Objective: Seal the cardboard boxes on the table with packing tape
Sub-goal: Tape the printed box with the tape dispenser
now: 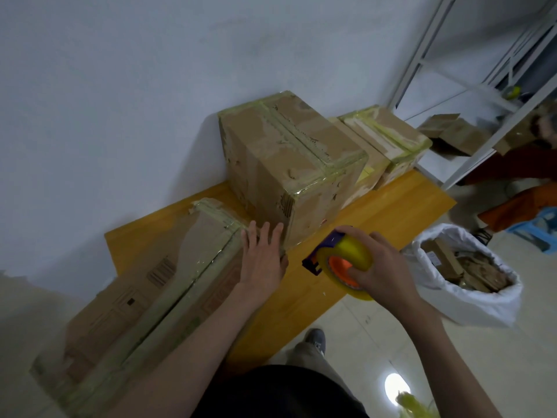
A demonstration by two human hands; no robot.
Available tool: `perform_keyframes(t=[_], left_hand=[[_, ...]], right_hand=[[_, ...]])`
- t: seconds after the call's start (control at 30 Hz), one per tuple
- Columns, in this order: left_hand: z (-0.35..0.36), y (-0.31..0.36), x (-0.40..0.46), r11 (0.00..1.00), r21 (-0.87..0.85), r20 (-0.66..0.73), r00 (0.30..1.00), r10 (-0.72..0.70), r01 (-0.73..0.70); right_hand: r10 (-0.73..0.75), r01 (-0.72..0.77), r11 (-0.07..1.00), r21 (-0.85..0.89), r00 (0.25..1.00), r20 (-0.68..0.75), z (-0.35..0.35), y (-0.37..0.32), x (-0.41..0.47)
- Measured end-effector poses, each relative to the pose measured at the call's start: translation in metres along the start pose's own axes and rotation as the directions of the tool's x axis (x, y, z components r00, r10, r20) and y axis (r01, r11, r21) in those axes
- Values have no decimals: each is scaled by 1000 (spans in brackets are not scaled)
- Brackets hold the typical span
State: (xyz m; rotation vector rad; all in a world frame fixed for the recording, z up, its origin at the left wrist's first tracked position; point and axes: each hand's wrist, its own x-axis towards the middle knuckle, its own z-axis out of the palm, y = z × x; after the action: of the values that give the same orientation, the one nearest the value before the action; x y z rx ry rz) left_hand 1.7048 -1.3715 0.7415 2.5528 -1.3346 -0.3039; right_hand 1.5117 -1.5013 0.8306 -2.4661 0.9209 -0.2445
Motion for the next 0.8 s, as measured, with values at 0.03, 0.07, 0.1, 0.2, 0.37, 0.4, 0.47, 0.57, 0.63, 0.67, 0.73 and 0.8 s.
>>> perform_keyframes(t=[0.03,0.07,0.1,0.2,0.37,0.4,0.47,0.57,0.63,0.67,0.73,0.8], left_hand=[[0,-1,0,998,-69,-25,1000,1,-2],[-1,-3,-1,989,-145,-47,999,1,-8],[-2,-6,-2,975,-220,-65,998,6,-21],[-7,-18,-8,936,-322,-100,988,118,-145],[-12,-28,-12,939,-120,-27,946,322,-323],[-14,-28,-10,940,-98,-14,944,328,-328],[-17,-26,-6,937,-88,-1,940,340,-339],[-21,-27,2,927,-119,-13,934,356,-355],[-22,-31,8,931,-143,2,941,340,-336],[-22,-32,11,936,-148,26,944,328,-321],[-20,-32,15,943,-146,81,946,313,-300],[-17,-32,18,944,-131,106,942,317,-303]], right_hand=[[6,-6,1000,0,1000,-2,0,-1,-1],[10,-10,1000,-2,1000,-4,1,-2,-1],[13,-13,1000,-3,1000,-5,1,-2,-2],[7,-7,1000,14,1000,-16,2,-3,-4],[-11,13,999,52,999,-43,2,-4,-7],[-15,17,998,56,999,-43,3,-4,-7],[-24,27,998,57,999,-44,3,-3,-6],[-31,34,998,51,998,-54,3,-3,-6],[-25,28,998,56,998,-53,2,-2,-7],[-22,25,998,64,998,-51,1,-2,-8],[-23,26,997,72,999,-47,1,0,-10],[-22,25,997,75,999,-42,1,1,-11]])
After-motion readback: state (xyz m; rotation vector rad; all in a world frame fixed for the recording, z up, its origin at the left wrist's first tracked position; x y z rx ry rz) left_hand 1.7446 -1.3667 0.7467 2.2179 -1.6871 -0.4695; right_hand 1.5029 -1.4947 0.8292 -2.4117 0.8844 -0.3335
